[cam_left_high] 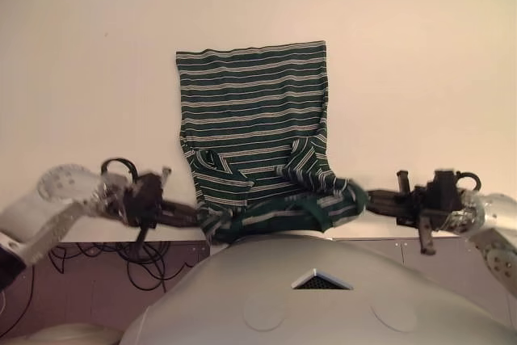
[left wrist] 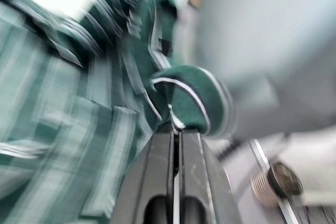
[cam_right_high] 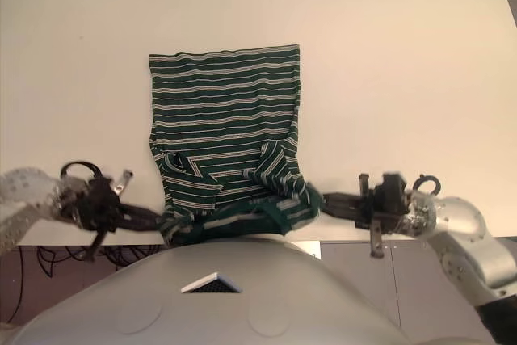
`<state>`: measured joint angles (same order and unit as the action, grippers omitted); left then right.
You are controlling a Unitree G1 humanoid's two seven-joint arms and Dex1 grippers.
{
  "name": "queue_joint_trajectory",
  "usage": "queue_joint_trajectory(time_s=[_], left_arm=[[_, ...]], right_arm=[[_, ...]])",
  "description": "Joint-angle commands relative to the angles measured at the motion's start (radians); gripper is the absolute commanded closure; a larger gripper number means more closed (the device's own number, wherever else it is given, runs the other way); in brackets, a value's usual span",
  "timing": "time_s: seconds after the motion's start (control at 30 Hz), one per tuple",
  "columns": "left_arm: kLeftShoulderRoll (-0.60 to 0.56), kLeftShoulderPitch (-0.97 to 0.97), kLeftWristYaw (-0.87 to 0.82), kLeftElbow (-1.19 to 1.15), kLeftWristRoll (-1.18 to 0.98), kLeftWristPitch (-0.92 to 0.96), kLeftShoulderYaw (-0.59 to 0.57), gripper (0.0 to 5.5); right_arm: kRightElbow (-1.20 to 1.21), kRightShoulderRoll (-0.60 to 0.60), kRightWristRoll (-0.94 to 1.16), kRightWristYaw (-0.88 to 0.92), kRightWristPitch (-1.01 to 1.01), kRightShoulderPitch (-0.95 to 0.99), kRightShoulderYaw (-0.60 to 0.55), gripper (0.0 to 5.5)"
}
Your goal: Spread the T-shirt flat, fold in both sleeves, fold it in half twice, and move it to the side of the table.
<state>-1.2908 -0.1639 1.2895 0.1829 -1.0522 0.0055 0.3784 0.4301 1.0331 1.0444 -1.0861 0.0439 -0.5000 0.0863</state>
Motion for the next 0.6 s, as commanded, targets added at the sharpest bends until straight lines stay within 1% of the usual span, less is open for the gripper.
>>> queue_joint_trajectory(time_s=[0.03, 0.17, 0.37, 0.47, 0.6], left_arm=[[0.168, 0.121, -0.135, -0.146, 0.132, 0.055, -0.088, 5.50], [0.327, 0.285, -0.277, -0.356, 0.300, 0.107, -0.133, 5.50], [0.521, 0.487, -0.375, -0.635, 0.550, 0.103, -0.150, 5.50], [0.573, 0.548, -0.388, -0.763, 0.638, 0.088, -0.163, 5.50], [0.614, 0.576, -0.386, -0.857, 0.723, 0.068, -0.176, 5.50]], right_arm=[[-0.074, -0.090, -0.027, 0.159, 0.183, 0.226, 0.011, 5.48], [-0.247, -0.221, -0.185, 0.282, 0.282, 0.484, 0.057, 5.48], [-0.542, -0.417, -0.437, 0.356, 0.314, 0.780, 0.116, 5.48], [-0.701, -0.498, -0.538, 0.359, 0.296, 0.906, 0.128, 5.48], [-0.847, -0.564, -0.627, 0.330, 0.271, 0.977, 0.130, 5.48]])
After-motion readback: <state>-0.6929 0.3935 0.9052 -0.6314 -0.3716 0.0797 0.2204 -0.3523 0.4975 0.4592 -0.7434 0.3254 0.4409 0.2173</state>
